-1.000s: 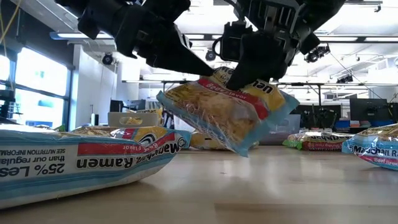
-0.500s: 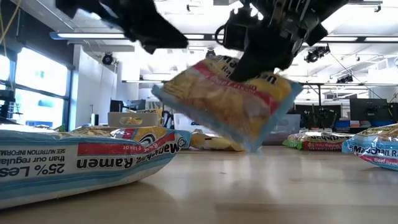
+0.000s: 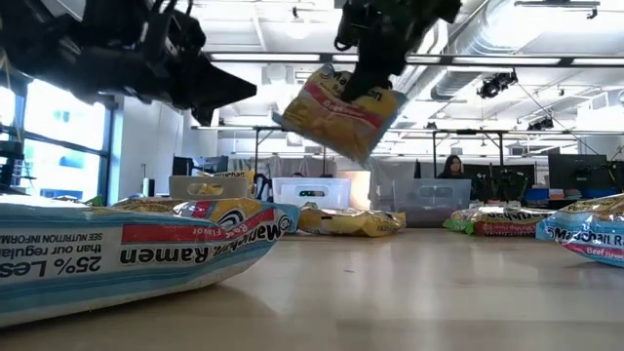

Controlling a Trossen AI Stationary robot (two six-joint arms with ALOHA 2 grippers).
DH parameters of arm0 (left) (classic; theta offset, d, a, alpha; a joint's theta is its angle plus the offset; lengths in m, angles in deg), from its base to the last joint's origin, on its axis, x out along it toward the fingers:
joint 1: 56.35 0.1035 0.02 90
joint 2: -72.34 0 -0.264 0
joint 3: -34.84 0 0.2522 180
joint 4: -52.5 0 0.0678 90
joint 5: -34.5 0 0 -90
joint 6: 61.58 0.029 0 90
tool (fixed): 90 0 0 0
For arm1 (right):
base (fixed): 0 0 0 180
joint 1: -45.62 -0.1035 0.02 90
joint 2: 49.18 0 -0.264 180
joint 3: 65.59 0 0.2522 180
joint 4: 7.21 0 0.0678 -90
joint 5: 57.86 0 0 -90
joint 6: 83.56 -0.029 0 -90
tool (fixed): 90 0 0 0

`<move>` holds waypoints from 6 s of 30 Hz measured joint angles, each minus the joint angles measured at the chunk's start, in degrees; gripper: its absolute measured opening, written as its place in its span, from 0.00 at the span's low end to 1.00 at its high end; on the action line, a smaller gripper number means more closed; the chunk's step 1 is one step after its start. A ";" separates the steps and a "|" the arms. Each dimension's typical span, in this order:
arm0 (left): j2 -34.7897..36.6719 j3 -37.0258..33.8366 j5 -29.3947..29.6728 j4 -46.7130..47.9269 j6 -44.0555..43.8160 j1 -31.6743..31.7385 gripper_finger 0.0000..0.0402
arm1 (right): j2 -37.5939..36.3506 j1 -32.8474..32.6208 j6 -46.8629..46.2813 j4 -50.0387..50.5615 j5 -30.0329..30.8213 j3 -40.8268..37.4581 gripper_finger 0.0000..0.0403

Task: Sort Maruchan noodles
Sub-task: Put the middle blue noodle pack into the transparent white bin, then adjust the green noodle pack on the transparent black bin

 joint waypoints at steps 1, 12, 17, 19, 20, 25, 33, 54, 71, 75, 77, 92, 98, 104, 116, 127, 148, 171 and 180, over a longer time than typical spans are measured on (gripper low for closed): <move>0.02 -0.06 -1.54 -0.42 -0.14 1.49 0.00 | 0.68 1.75 1.88 2.81 0.22 2.52 0.07; 0.02 -0.05 -13.98 -1.39 -2.24 10.57 0.00 | 11.75 13.56 19.88 13.97 4.30 23.73 0.07; -0.05 -0.05 -14.90 -0.73 -1.77 10.78 0.00 | 19.01 15.63 25.76 17.19 6.85 34.26 0.07; -0.05 -0.05 -14.88 -0.73 -1.76 10.78 0.00 | 22.42 16.30 28.79 18.54 7.82 38.71 0.07; -0.05 -0.05 -14.85 -0.73 -1.78 10.78 0.00 | 24.11 16.64 30.30 19.42 7.93 40.92 0.07; -0.05 -0.05 -14.80 -0.12 -2.23 10.78 0.00 | 33.04 18.41 35.20 24.68 9.10 51.42 0.07; -0.05 -0.05 -14.66 1.23 -1.54 10.97 0.00 | 40.84 20.75 40.06 28.06 13.35 56.09 0.07; -0.05 -0.03 -14.20 1.35 0.28 13.32 0.00 | 46.84 22.27 39.89 24.93 14.67 55.87 0.07; -0.05 0.00 -14.31 1.44 0.31 16.27 0.00 | 48.79 22.19 41.11 19.62 15.05 55.86 0.21; -0.05 0.00 -14.29 1.46 0.72 16.31 0.00 | 48.79 21.99 40.60 18.35 17.00 55.86 0.34; -0.05 0.00 -14.29 1.47 0.84 16.31 0.00 | 48.83 21.75 39.75 17.94 17.28 56.18 0.41; -0.05 0.02 -14.28 2.20 2.48 16.29 0.00 | 42.90 21.22 38.93 17.57 17.59 58.13 0.57; -0.05 0.02 -14.26 2.14 4.95 16.29 0.00 | 37.79 21.13 34.74 18.37 19.31 58.22 0.50; -0.05 0.02 -14.24 2.09 6.96 16.29 0.00 | 35.80 21.94 33.18 18.58 16.42 58.11 0.25; -0.05 0.02 -14.24 2.10 6.99 16.29 0.00 | 35.78 19.32 31.18 16.82 -3.58 49.20 0.02; -0.07 1.35 -14.24 2.16 8.31 16.29 0.00 | 35.94 20.47 30.48 -1.73 4.81 30.49 0.00; -0.07 1.35 -14.02 4.53 8.96 16.99 0.00 | 25.32 20.85 25.40 -3.12 4.81 27.49 0.00; -0.09 5.20 -14.00 10.15 7.34 18.20 0.00 | -8.19 7.49 7.29 -71.58 11.61 -37.03 0.00; -0.09 7.34 -12.82 13.53 3.98 17.29 0.00 | -9.26 6.83 -1.54 -82.16 11.57 -46.30 0.00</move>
